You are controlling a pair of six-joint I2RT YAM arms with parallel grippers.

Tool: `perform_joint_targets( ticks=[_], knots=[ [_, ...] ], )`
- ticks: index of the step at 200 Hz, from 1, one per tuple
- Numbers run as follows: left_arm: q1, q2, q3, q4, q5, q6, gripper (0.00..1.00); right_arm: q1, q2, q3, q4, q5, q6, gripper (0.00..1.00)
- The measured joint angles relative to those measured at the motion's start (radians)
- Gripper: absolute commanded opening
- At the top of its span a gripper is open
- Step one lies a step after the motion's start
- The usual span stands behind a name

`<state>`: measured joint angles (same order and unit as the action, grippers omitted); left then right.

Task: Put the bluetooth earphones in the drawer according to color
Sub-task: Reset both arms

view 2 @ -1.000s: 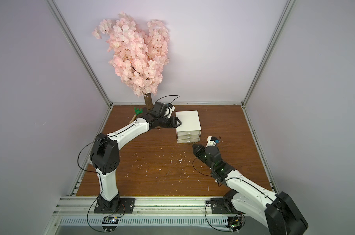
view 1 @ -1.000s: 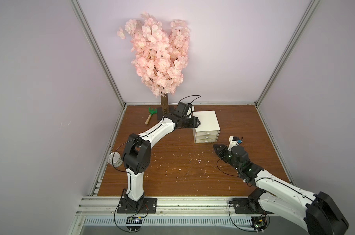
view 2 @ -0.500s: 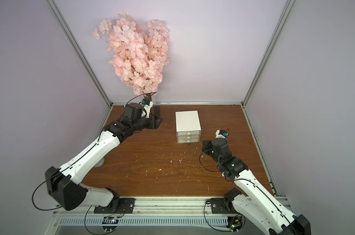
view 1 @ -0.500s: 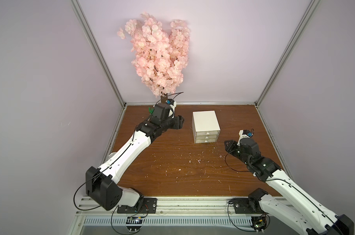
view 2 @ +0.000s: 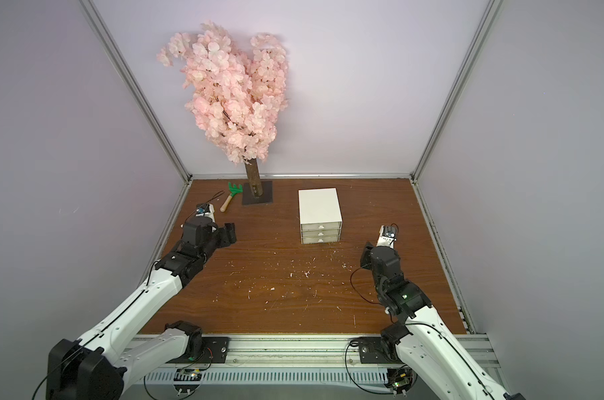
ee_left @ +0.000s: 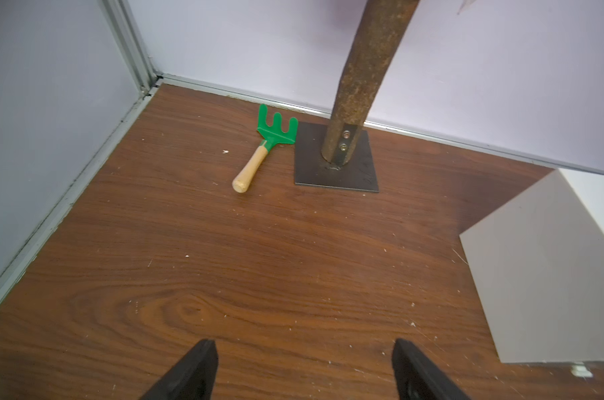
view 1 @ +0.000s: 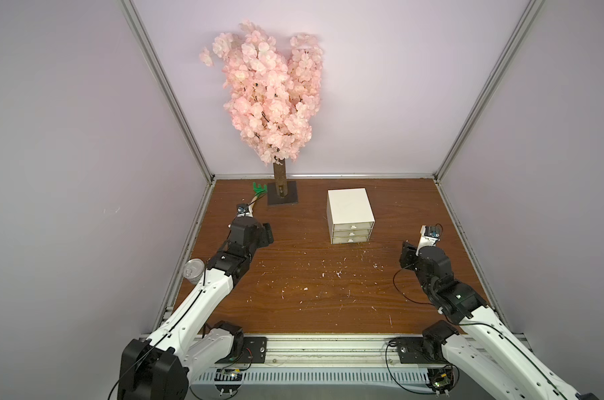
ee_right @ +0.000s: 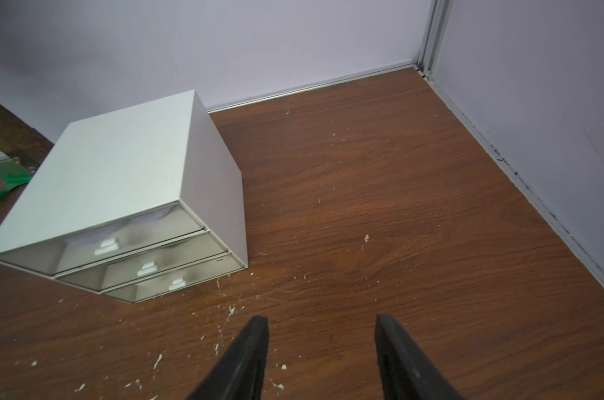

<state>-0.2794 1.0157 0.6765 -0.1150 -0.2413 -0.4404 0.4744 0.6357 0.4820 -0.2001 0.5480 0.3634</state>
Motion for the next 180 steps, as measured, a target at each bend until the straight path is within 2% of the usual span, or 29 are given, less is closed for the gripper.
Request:
perform_joint_targets(
  ticks=[38, 62, 97, 136, 180],
  knots=[
    [0.0, -0.021, -0.16, 0.164, -0.082, -0.055, 0.85, -0.006, -0.077, -0.209, 0.272, 0.102, -0.21, 0.78],
    [0.0, -0.033, -0.275, 0.297, -0.127, -0.078, 0.86, -0.024, -0.046, -0.312, 0.465, 0.125, -0.294, 0.83],
    [0.0, -0.034, -0.386, 0.474, -0.199, -0.067, 0.88, -0.105, 0.14, -0.377, 0.726, 0.114, -0.353, 0.87],
    [0.0, -0.029, -0.465, 0.678, -0.261, -0.02, 0.89, -0.245, 0.336, -0.397, 0.966, 0.048, -0.341, 0.87],
    [0.0, -0.016, -0.483, 0.833, -0.304, 0.065, 0.9, -0.29, 0.54, -0.406, 1.197, 0.011, -0.339, 0.89]
  ],
)
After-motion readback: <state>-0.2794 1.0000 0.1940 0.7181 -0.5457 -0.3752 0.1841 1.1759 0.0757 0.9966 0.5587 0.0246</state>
